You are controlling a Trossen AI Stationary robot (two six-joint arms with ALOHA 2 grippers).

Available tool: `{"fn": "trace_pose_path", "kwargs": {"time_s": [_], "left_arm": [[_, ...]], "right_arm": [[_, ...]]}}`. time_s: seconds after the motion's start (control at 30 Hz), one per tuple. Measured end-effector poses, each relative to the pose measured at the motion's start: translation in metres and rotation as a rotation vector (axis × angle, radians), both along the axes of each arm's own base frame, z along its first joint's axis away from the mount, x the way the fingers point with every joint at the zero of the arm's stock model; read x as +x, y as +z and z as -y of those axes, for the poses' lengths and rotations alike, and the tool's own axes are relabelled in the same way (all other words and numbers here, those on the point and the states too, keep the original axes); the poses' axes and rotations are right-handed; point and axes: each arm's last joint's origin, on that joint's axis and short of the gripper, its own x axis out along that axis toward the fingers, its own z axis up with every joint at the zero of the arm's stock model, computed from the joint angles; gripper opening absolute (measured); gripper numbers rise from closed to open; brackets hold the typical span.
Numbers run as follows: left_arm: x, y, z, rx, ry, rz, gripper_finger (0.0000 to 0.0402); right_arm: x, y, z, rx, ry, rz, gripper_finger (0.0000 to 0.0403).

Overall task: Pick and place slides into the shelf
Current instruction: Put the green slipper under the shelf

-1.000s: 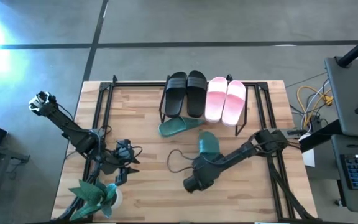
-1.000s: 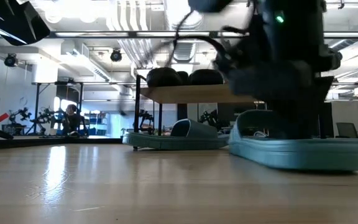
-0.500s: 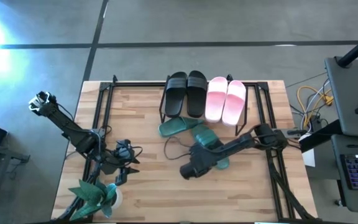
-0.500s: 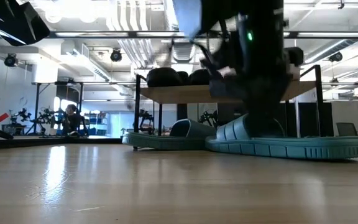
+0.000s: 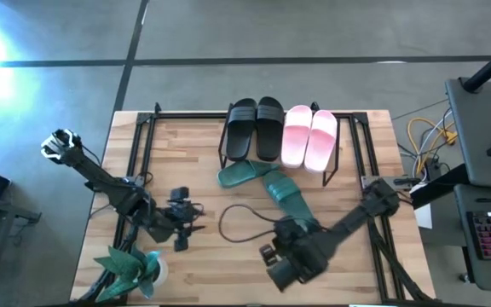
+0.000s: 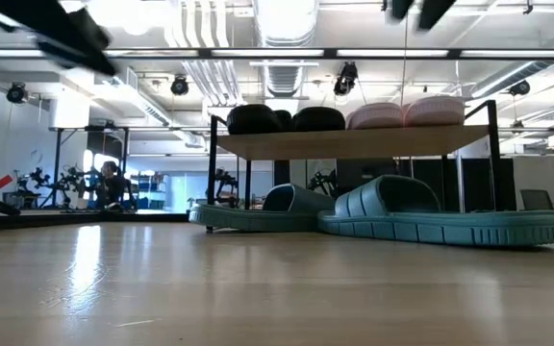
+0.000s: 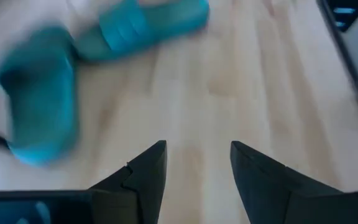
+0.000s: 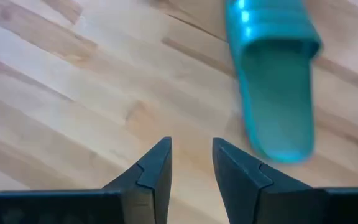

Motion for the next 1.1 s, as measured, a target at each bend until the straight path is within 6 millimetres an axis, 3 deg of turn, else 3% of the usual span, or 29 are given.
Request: {"fn": "trace_pose_path", "kwargs": {"time_s": [0.07, 0.17, 0.3, 0.43, 0.53, 0.8, 1.1], "left_arm": [[0.011, -0.004, -0.004, 0.102, 0.025, 0.022, 0.016], [0.029, -0.018, -0.026, 0.212, 0.12, -0.049, 0.0137], [0.05, -0.036, -0.057, 0.276, 0.162, -0.165, 0.0076], [0.067, -0.046, -0.082, 0.285, 0.091, -0.216, 0.0011], [0.078, -0.053, -0.099, 0.312, 0.056, -0.225, 0.0008], [0.095, -0.081, -0.139, 0.381, 0.106, -0.309, 0.0001], [0.105, -0.114, -0.141, 0.237, 0.043, -0.388, 0.0]], "right_arm": [[-0.007, 0.004, -0.009, 0.03, -0.03, 0.018, 0.0104], [-0.016, 0.002, -0.021, 0.054, -0.074, 0.045, 0.0096], [-0.026, -0.003, -0.032, 0.074, -0.152, 0.077, 0.0077], [-0.034, -0.008, -0.04, 0.082, -0.188, 0.092, 0.0044], [-0.038, -0.01, -0.045, 0.083, -0.199, 0.098, 0.0015], [-0.048, -0.024, -0.05, 0.067, -0.252, 0.088, 0.0011], [-0.054, -0.046, -0.046, 0.029, -0.258, -0.018, 0.0011]]}}
